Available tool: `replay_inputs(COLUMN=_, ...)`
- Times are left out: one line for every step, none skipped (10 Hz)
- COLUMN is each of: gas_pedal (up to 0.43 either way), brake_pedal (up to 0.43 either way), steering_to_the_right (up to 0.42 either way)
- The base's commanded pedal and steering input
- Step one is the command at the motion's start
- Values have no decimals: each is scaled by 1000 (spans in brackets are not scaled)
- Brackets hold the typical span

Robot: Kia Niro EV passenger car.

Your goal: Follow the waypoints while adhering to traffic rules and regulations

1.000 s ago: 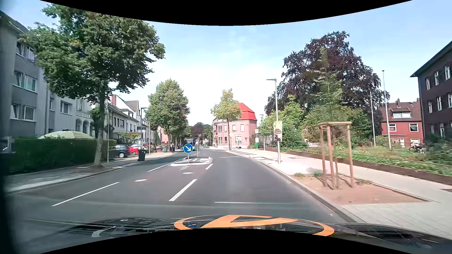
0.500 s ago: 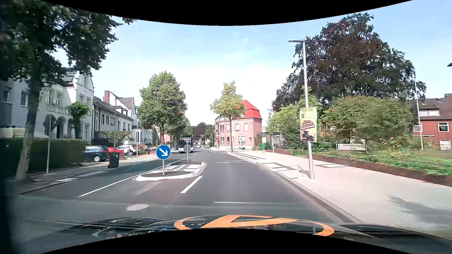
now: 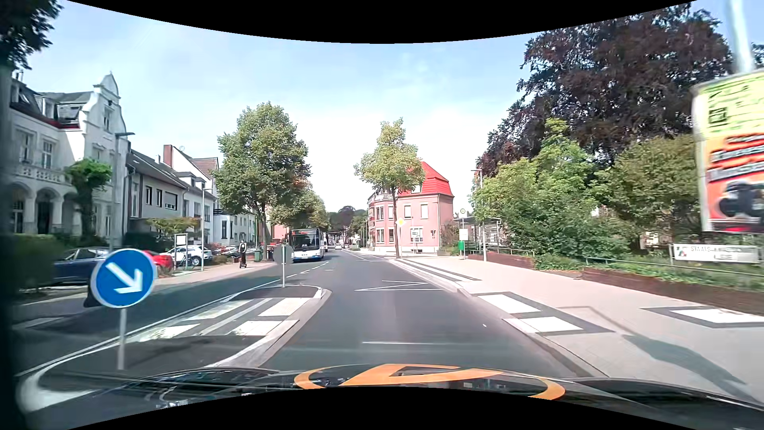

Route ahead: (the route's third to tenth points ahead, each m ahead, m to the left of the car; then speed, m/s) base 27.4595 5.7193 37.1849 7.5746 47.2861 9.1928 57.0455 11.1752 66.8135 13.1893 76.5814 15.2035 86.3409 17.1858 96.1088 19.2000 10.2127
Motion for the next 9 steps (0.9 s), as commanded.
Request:
replay_inputs(gas_pedal=28, brake_pedal=0, steering_to_the_right=-34)
replay_inputs(gas_pedal=20, brake_pedal=0, steering_to_the_right=-35)
replay_inputs(gas_pedal=20, brake_pedal=0, steering_to_the_right=-35)
replay_inputs(gas_pedal=20, brake_pedal=0, steering_to_the_right=-35)
replay_inputs(gas_pedal=20, brake_pedal=0, steering_to_the_right=-36)
replay_inputs(gas_pedal=20, brake_pedal=0, steering_to_the_right=-38)
replay_inputs(gas_pedal=20, brake_pedal=0, steering_to_the_right=-39)
replay_inputs(gas_pedal=20, brake_pedal=0, steering_to_the_right=-39)
replay_inputs(gas_pedal=20, brake_pedal=0, steering_to_the_right=-40)
